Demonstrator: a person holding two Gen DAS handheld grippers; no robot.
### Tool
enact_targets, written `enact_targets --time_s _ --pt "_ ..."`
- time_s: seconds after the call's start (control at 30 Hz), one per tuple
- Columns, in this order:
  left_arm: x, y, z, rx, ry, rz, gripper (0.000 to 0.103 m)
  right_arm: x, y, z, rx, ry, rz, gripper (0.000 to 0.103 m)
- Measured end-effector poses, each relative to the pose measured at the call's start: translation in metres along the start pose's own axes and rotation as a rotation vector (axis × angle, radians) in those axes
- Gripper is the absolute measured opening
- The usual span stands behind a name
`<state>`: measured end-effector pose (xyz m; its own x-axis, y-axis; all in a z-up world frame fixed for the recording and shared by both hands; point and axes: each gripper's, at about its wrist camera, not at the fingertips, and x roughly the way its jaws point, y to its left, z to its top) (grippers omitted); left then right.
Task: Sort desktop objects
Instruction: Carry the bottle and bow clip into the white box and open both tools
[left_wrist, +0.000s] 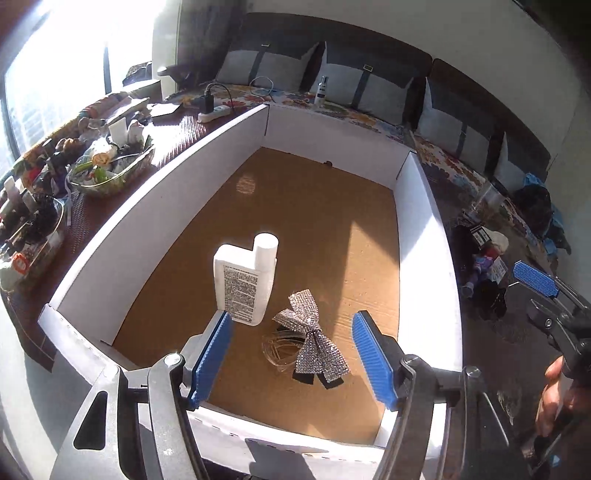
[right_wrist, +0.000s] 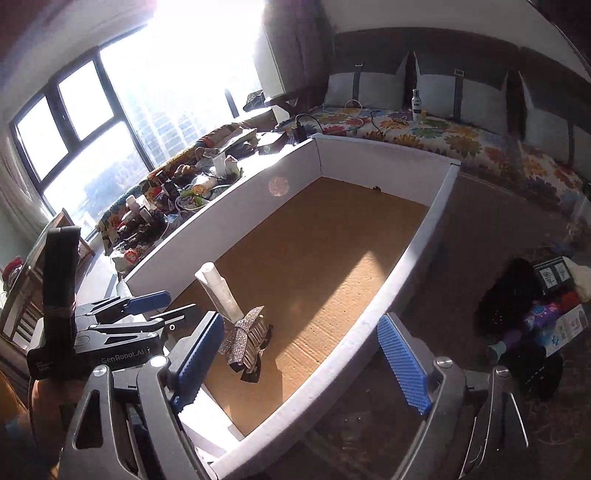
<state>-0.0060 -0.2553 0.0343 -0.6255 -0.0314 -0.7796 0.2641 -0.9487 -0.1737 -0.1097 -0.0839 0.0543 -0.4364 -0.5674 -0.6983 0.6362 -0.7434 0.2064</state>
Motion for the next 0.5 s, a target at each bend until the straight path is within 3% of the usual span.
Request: enact_targets --time_s 0.1,0.17,0.23,0.3,0.4,0.5 --pt "-0.022 -0.056 -0.007 0.082 -0.037 -0.109 0.07 -0.034 -0.05 -0.029 0.003 -0.064 -0.133 0.099" --pt "-0.033 -0.099 -0.018 0.152 -0.053 -0.187 0.083 -0.052 -0.092 -0.057 0.04 -0.071 -0.235 0.1" --pt "-0.035 -0.143 -0.035 0.218 -0.056 -0.253 0.096 -0.061 -0.139 -0.092 0.107 -0.026 -0.328 0.1" --pt "-0.021 -0.184 -0.054 0.278 -0.018 -0.292 0.099 -0.064 -0.184 -0.126 0.184 0.049 -0.401 0.1" --pt "0.034 -0.228 -0.082 0.361 0.072 -0.244 0.098 -0.067 -0.231 -0.166 0.272 0.118 -0.474 0.1" --pt "0.091 -0.248 -0.098 0.394 0.148 -0.162 0.097 -0.069 -0.255 -0.189 0.311 0.135 -0.513 0.1"
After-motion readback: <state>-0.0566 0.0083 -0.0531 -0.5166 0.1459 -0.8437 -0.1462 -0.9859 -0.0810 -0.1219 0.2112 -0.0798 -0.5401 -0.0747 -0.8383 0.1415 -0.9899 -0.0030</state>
